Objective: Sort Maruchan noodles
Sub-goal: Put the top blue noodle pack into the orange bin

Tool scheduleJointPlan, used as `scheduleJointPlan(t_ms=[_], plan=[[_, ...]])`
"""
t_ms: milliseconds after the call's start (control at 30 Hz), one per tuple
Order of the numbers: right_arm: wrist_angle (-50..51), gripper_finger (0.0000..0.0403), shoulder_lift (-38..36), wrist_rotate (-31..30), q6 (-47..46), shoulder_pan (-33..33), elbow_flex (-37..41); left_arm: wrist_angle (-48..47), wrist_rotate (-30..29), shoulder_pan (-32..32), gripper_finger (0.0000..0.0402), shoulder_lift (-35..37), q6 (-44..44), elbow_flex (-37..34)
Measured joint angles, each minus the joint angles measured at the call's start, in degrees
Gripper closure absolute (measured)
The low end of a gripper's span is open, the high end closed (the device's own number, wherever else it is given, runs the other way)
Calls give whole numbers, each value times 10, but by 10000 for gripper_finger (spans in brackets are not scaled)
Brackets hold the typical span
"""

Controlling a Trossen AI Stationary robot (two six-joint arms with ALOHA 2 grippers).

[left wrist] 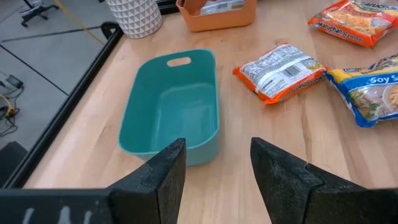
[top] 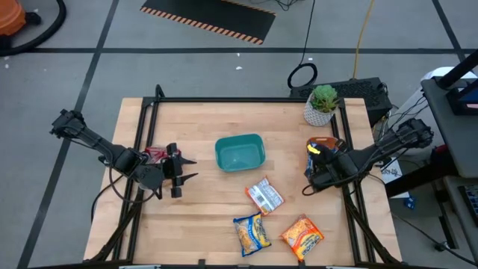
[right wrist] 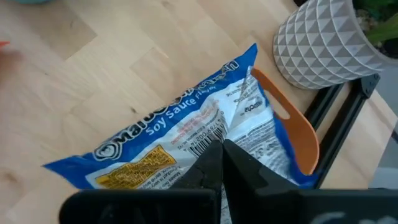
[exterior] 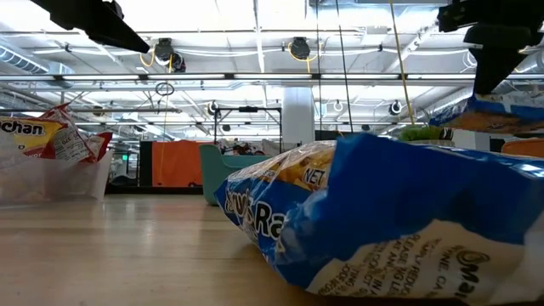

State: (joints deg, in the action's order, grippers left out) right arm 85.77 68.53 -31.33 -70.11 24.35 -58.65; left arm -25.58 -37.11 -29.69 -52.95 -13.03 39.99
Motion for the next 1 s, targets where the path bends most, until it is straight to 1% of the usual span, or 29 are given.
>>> scheduleJointPlan(t_ms=[200, 300, 400, 567, 700, 833, 1000], plan=[[8, 403, 0, 1, 29, 1, 0, 0, 1, 0, 215, 0, -10, 0], [8, 403, 0, 1, 58, 1, 10, 0, 2, 0, 215, 0, -10, 0], [8, 403, 0, 25, 79, 1, 40, 0, 2, 0, 215, 0, -10, 0], [-1, 403, 0, 71, 79, 1, 101, 1, 2, 0, 215, 0, -7, 0], [-44, 401, 0, 74, 94, 1, 130, 2, 2, 0, 215, 0, 2, 0], [-58, 384, 0, 58, 106, 1, 132, 12, 2, 0, 215, 0, 12, 0], [-56, 344, -9, 61, 82, 1, 128, 19, 2, 0, 215, 0, 19, 0]])
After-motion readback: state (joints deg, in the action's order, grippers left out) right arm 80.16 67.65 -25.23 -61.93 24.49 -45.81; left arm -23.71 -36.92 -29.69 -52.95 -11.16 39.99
